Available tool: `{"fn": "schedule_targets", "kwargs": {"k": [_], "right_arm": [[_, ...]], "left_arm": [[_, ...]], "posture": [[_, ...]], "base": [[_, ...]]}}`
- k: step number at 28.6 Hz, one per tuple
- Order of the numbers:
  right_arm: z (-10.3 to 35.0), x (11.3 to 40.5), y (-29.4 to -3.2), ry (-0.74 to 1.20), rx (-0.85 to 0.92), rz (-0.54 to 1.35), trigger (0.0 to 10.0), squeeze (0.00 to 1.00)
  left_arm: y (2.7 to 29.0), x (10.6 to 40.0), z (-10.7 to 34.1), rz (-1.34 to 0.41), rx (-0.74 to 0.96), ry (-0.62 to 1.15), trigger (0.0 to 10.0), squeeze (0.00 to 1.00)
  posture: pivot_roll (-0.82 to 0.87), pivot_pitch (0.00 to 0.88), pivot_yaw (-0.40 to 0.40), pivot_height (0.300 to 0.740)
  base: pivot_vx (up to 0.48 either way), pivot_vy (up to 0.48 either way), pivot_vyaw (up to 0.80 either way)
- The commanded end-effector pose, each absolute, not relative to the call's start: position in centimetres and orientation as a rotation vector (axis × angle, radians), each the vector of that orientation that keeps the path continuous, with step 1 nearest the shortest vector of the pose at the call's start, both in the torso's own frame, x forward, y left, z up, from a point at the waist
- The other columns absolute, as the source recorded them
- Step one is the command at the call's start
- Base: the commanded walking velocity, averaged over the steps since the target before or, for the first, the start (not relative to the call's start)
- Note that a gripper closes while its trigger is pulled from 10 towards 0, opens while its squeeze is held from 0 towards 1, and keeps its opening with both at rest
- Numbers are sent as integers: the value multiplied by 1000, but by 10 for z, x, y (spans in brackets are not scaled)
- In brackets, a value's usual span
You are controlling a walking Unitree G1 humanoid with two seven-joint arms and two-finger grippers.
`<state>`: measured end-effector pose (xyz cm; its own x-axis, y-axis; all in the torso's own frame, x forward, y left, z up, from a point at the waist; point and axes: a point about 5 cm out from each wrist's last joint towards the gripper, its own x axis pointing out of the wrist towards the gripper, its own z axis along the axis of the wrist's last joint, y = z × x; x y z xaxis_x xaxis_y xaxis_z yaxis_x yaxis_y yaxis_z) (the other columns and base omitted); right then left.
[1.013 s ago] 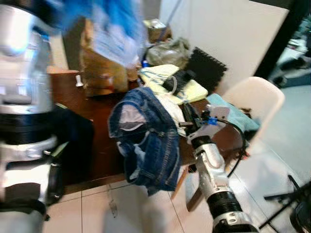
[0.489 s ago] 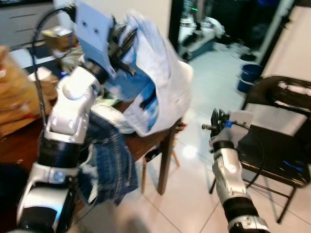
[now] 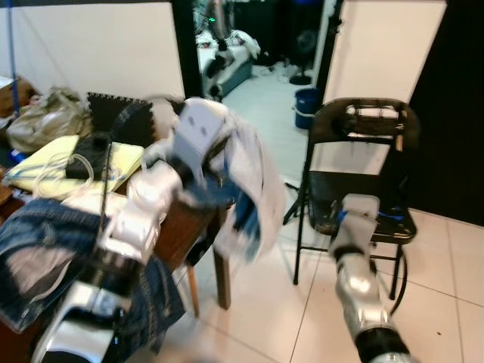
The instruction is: Hang hanger
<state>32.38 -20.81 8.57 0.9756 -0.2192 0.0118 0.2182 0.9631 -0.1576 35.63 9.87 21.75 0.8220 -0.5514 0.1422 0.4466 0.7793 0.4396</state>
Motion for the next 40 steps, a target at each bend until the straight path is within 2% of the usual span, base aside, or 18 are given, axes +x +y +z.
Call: {"fn": "schedule_targets", "kwargs": {"k": [1,11,19,20,23,26,29,30,31,32,35,37,40], "right_arm": [[78,321,-202,46,-168,-195,10000,0],[43,304,-185,183,-134,-123,10000,0],[40,303,-179,198,-126,-108,10000,0],[38,303,-176,206,-123,-98,10000,0],[36,303,-172,216,-124,-88,10000,0],[35,303,-171,226,-127,-80,10000,0],[34,302,-171,231,-131,-73,10000,0],[34,303,-171,235,-138,-57,10000,0],[35,304,-171,237,-142,-46,10000,0],[35,305,-170,240,-149,-26,10000,0],[35,306,-169,244,-156,-8,10000,0],[35,308,-167,252,-166,13,10000,0],[36,311,-165,252,-155,25,10000,0]], "left_arm": [[103,355,209,-520,375,-233,0,0],[87,334,148,-496,129,-71,0,0],[84,331,138,-491,93,-31,118,0],[81,329,129,-488,84,11,10000,0],[79,327,115,-467,42,92,10000,0],[96,325,96,-355,16,211,10000,0],[104,325,91,-280,2,242,10000,0],[117,326,87,-174,39,285,10000,0],[125,326,85,-103,71,312,10000,0],[129,325,80,-113,61,360,10000,0],[134,324,79,-104,50,355,10000,0],[142,322,82,-94,114,256,10000,0],[149,320,81,-59,103,243,10000,0]], "posture": [[-56,0,81,740],[-45,0,32,740],[-38,0,27,740],[-40,0,35,740],[-46,0,36,740],[-41,0,6,740],[-41,0,6,740],[-28,0,-49,740],[-28,0,-49,740],[-18,0,-70,740],[-14,0,-77,740],[-4,0,-89,740],[-4,0,-81,740]], "base": [[0,0,-800],[0,0,-800],[0,0,-800],[0,0,-800],[0,0,-800],[0,0,-800],[0,0,-800],[0,0,-800],[0,0,-800],[0,0,-800],[0,0,-800],[0,0,-800],[0,0,-800]]}}
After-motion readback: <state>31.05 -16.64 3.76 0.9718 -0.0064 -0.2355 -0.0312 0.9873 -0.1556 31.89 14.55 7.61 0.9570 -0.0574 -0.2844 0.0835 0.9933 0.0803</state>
